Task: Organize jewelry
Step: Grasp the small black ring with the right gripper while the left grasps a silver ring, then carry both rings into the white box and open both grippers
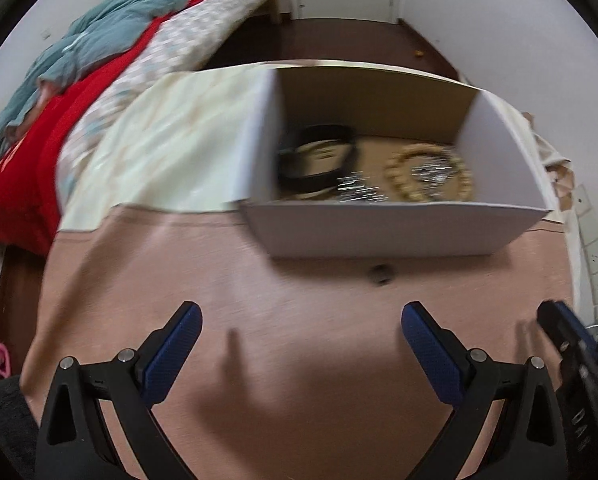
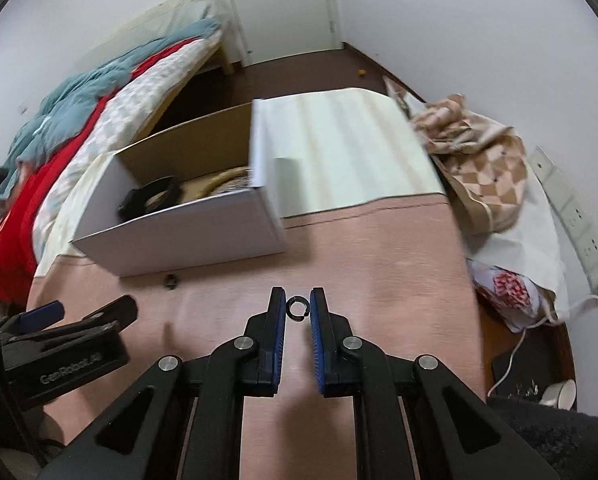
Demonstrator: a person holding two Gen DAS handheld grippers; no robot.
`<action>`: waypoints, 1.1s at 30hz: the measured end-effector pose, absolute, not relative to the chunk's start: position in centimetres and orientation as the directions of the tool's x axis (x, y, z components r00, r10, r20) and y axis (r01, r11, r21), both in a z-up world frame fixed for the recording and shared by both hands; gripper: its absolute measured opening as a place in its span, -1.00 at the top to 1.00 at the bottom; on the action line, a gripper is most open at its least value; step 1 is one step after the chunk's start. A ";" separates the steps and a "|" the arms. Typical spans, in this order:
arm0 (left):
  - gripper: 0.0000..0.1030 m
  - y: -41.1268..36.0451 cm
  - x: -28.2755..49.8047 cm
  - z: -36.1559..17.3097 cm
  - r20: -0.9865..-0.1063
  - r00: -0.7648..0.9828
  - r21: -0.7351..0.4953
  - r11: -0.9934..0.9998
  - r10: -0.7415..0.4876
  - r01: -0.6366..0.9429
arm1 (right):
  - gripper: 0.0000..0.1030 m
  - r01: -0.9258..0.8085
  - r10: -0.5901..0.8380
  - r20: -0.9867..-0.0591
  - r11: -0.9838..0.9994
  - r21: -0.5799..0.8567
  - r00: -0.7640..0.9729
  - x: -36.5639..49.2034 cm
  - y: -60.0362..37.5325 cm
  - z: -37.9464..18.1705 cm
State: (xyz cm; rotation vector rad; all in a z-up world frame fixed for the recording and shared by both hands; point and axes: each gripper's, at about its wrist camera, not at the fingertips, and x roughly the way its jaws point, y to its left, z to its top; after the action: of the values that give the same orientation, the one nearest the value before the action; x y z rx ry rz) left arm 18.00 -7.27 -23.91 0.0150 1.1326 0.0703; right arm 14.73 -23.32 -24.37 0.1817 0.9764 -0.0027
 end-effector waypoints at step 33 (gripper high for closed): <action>0.81 -8.4 16.6 -20.1 -0.893 0.437 -0.053 0.989 -0.109 0.137 | 0.75 0.092 0.124 -0.763 0.968 0.235 0.635 14.1 -25.9 -19.0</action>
State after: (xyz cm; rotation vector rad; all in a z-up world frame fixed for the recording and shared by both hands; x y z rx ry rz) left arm 16.64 -8.40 -20.11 0.0285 1.1076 -0.1527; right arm 14.10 -25.86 -19.05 0.2630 0.8856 0.0186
